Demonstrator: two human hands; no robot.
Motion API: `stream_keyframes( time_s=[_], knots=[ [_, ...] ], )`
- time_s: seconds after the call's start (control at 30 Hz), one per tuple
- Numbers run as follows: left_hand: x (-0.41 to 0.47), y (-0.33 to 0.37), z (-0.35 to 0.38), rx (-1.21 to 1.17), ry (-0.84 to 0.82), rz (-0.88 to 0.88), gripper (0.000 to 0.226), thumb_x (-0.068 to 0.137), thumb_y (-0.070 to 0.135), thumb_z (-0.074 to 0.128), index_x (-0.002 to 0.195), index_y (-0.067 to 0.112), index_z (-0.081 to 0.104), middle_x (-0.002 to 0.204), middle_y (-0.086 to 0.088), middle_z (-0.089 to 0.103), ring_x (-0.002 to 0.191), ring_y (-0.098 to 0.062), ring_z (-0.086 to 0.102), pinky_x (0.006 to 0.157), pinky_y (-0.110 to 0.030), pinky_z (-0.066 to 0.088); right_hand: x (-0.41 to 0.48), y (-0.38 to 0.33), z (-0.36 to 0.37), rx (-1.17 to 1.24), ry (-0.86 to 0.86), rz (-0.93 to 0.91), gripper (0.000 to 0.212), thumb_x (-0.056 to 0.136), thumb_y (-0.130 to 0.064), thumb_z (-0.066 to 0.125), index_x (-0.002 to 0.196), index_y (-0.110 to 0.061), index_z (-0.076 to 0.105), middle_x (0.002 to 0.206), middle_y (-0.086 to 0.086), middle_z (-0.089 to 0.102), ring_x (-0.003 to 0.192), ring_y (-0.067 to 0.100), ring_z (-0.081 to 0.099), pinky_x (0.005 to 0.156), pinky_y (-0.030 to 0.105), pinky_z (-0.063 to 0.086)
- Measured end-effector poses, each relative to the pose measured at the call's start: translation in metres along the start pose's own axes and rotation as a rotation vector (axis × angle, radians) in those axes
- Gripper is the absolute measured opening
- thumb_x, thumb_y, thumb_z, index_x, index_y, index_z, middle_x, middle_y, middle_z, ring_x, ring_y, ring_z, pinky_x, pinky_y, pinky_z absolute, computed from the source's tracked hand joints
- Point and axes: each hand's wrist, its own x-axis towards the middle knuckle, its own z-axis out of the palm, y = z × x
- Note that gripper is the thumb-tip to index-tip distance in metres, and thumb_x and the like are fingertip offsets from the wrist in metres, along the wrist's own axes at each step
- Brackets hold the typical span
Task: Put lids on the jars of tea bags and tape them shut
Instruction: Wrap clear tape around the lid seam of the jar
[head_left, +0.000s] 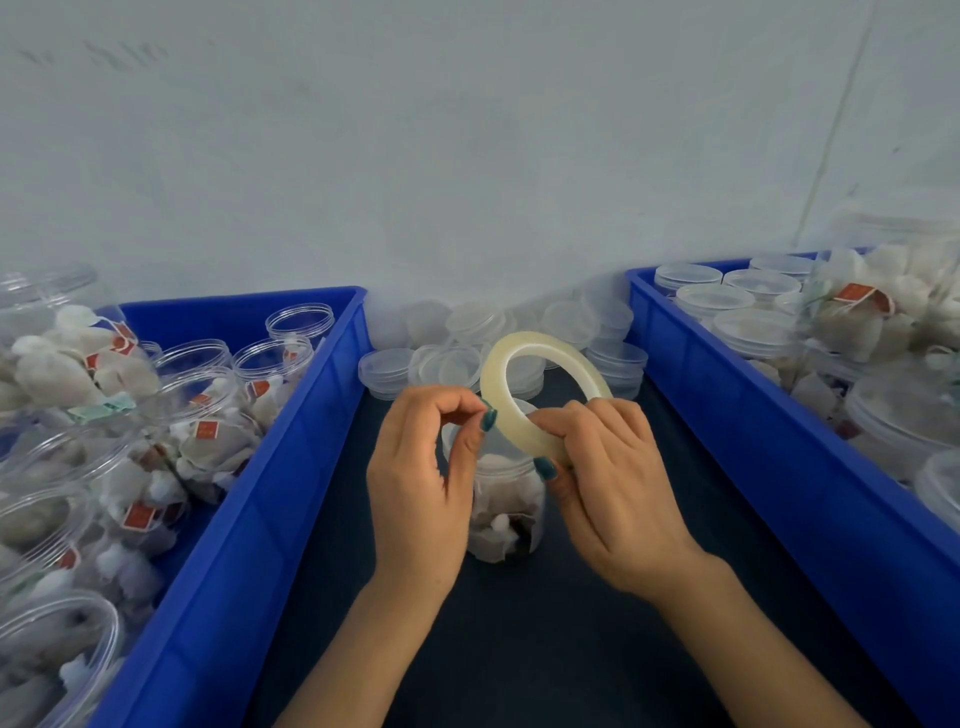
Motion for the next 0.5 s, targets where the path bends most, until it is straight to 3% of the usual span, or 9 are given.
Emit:
stream_keyframes(
  time_s=[0.2, 0.3, 0.43, 0.5],
  knots=[
    [-0.009, 0.010, 0.008, 0.048, -0.112, 0.133, 0.012, 0.098, 0.021, 0.054, 0.098, 0.012, 0.062, 0.099, 0.012, 0.054, 0.088, -0.011, 0.058, 0.075, -0.035, 0.052, 0.004, 0.011, -0.007, -0.195, 0.024, 0.130, 0.025, 0.097, -0.018, 0.044, 0.114, -0.010, 0.059, 0.092, -0.001, 0.060, 0.083, 0.021, 0.054, 0.082, 0.029, 0.030],
    [-0.009, 0.010, 0.006, -0.027, -0.077, 0.103, 0.011, 0.099, 0.024, 0.055, 0.105, 0.015, 0.055, 0.101, 0.009, 0.055, 0.087, -0.010, 0.056, 0.074, -0.034, 0.051, 0.000, 0.020, -0.014, -0.205, 0.035, 0.157, 0.024, 0.097, -0.019, 0.045, 0.115, -0.009, 0.060, 0.095, -0.001, 0.061, 0.086, 0.019, 0.054, 0.084, 0.029, 0.030],
    [-0.003, 0.004, 0.000, 0.013, -0.082, 0.025, 0.035, 0.093, 0.042, 0.064, 0.116, 0.019, 0.050, 0.107, 0.004, 0.056, 0.087, -0.012, 0.054, 0.078, -0.026, 0.048, 0.002, 0.012, -0.013, -0.174, 0.009, 0.054, 0.023, 0.096, -0.017, 0.046, 0.115, -0.012, 0.058, 0.094, -0.002, 0.060, 0.084, 0.020, 0.054, 0.084, 0.030, 0.031],
    [-0.002, 0.002, -0.001, 0.071, -0.110, 0.044, 0.037, 0.094, 0.046, 0.061, 0.116, 0.019, 0.051, 0.109, 0.004, 0.055, 0.089, -0.010, 0.053, 0.078, -0.024, 0.048, 0.003, 0.005, -0.010, -0.181, 0.000, -0.016, 0.025, 0.094, -0.016, 0.046, 0.116, -0.013, 0.057, 0.093, -0.002, 0.059, 0.083, 0.019, 0.053, 0.084, 0.030, 0.031]
  ],
)
